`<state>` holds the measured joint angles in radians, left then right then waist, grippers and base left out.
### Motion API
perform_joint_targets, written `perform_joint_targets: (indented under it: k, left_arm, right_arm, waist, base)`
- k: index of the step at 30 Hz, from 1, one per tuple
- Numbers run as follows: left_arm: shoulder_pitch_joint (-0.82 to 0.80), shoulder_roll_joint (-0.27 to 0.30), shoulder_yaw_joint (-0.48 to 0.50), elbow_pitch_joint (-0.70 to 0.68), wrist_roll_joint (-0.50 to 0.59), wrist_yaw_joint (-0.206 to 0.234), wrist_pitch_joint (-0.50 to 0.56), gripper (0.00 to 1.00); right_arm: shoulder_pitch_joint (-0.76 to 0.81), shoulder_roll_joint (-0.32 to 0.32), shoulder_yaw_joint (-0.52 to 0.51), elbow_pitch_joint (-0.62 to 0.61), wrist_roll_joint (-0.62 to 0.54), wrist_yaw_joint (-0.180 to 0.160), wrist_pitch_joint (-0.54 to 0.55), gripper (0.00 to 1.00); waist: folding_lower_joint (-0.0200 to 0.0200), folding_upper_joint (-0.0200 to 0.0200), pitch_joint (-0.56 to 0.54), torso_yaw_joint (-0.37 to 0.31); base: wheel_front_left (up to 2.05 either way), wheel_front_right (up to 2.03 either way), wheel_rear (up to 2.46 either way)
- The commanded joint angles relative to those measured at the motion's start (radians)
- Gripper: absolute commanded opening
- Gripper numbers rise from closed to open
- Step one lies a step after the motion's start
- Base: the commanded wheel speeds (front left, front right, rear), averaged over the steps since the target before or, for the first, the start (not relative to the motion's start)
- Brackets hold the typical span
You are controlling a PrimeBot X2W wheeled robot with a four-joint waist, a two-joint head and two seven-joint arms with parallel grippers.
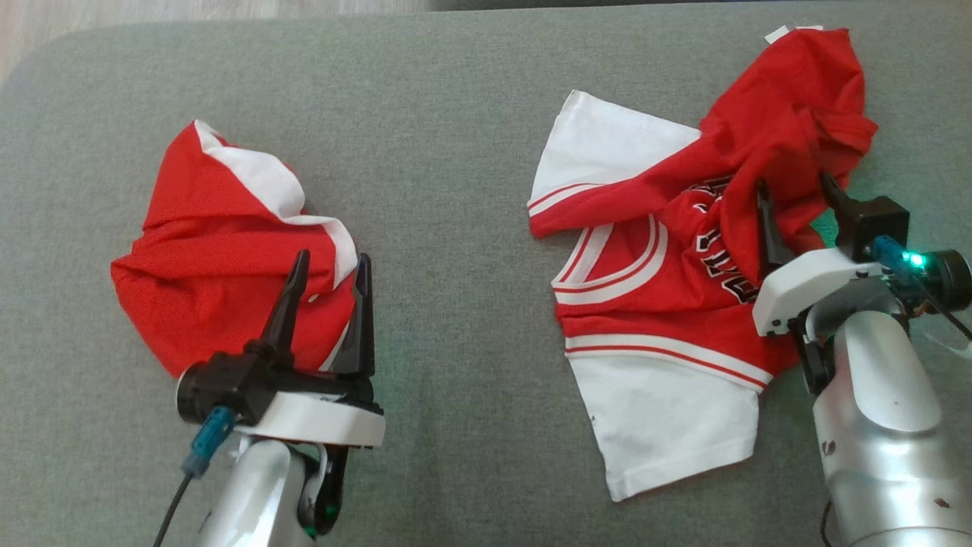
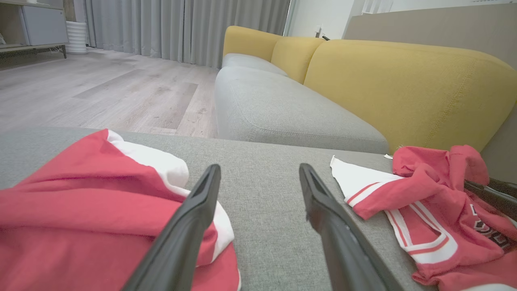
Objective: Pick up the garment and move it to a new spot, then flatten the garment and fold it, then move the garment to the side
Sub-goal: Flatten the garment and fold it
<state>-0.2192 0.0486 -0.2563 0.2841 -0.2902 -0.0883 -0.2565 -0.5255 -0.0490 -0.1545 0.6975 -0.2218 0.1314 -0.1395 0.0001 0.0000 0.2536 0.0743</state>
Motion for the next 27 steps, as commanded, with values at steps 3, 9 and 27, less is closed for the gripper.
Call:
perform_joint_targets:
  k: [3,9,27]
  left_arm:
    - [-0.034,0.002,0.028,-0.029,0.005,0.001,-0.005,1.0]
    - [-0.029,0.002,0.04,-0.024,0.008,0.004,-0.005,1.0]
    - [0.018,0.002,0.036,-0.035,-0.014,0.015,-0.005,1.0]
  right_arm:
    - [-0.044,-0.001,0.007,0.003,-0.027,-0.001,-0.016,0.0]
    - [-0.047,-0.001,-0.03,0.002,-0.04,-0.001,-0.044,0.0]
    - [0.213,-0.001,-0.181,-0.371,-0.053,-0.001,0.232,0.0]
  waist:
    - [-0.0001,0.0,0.007,0.004]
    - [-0.0001,0.0,-0.005,-0.013]
    - [-0.0001,0.0,-0.1,-0.153]
  base:
    - [0.0,0.0,0.0]
    - [0.0,0.0,0.0]
    - [0.0,0.0,0.0]
